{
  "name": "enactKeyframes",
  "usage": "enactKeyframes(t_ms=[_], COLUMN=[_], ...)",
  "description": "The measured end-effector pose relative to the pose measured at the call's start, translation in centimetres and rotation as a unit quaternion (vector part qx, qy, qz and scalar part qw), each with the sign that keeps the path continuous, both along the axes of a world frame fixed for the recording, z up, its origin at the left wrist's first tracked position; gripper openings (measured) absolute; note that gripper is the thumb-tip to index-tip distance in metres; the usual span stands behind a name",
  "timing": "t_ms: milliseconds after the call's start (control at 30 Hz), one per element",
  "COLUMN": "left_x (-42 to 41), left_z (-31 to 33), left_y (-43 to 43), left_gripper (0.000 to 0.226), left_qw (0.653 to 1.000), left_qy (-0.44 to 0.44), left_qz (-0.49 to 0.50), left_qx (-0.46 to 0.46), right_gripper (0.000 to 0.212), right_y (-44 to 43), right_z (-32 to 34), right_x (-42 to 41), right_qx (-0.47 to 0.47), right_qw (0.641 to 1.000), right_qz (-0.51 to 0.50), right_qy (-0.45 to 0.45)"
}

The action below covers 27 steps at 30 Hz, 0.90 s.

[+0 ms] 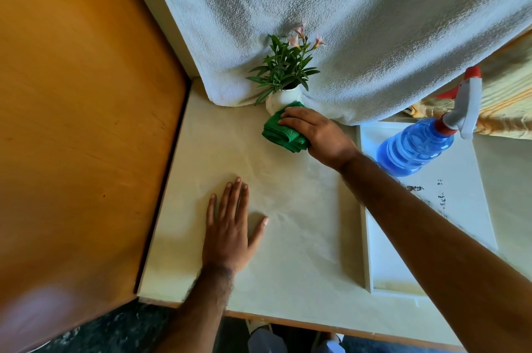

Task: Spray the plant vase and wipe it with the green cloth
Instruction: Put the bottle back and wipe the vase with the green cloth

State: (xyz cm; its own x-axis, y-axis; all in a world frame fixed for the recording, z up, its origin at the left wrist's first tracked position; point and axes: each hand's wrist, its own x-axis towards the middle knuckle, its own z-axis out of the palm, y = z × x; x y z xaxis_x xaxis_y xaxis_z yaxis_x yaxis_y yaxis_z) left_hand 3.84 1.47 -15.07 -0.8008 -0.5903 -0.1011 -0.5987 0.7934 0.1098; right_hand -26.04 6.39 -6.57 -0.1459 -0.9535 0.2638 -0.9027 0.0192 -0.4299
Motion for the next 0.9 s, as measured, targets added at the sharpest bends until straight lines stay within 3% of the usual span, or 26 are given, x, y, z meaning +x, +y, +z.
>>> enactKeyframes(t_ms=[167, 400, 633, 900], left_x=[0.1, 0.0, -0.1, 0.1], left_z=[0.1, 0.3, 0.3, 0.0], left_y=[0.0, 0.1, 0.0, -0.1], left_gripper=[0.088, 0.088, 0.088, 0.088], left_qw=[1.0, 1.0, 1.0, 1.0], left_qy=[0.002, 0.003, 0.003, 0.005], left_qz=[0.0, 0.003, 0.003, 0.005], left_qx=[0.003, 0.002, 0.006, 0.007], right_gripper=[0.053, 0.028, 0.03, 0.05], right_y=[0.7, -3.4, -5.5, -6.1], right_z=[-0.2, 1.9, 2.6, 1.5], right_x=[1.0, 2.1, 0.1, 1.5], right_qx=[0.033, -0.052, -0.014, 0.09], right_qw=[0.999, 0.986, 0.977, 0.987], right_qz=[-0.012, 0.124, 0.16, 0.12], right_qy=[-0.019, 0.097, 0.141, 0.056])
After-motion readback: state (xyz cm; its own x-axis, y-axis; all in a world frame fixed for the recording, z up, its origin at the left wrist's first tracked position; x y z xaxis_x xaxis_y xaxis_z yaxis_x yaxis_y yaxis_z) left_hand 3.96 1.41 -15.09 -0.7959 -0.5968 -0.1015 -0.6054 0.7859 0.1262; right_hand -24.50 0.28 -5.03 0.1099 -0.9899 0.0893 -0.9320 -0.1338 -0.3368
